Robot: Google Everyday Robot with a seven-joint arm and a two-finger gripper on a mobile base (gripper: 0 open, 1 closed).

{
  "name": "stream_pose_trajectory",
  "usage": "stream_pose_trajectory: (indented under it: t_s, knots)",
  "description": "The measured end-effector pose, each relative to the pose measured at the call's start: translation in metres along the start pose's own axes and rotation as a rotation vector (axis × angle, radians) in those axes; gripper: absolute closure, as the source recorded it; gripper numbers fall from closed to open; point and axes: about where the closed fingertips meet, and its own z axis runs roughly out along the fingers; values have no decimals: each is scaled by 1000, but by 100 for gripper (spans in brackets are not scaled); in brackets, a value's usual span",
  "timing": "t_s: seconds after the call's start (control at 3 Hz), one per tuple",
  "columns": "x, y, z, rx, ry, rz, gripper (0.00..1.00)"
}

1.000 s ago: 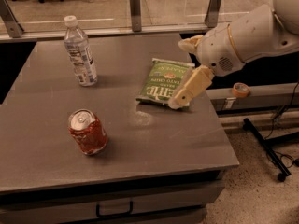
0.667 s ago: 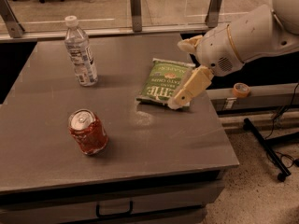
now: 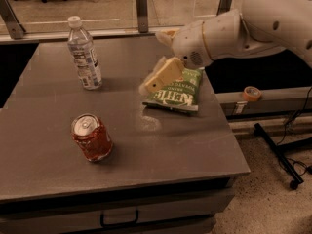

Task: Knock blue plastic bottle over

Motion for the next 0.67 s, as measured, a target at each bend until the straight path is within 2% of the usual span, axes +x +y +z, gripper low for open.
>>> stream_pose_trajectory:
  t_s: [0.33, 0.67]
  knots:
    - [-22, -15, 54, -33, -120, 7, 0]
    - [-36, -28, 101, -25, -187, 20, 0]
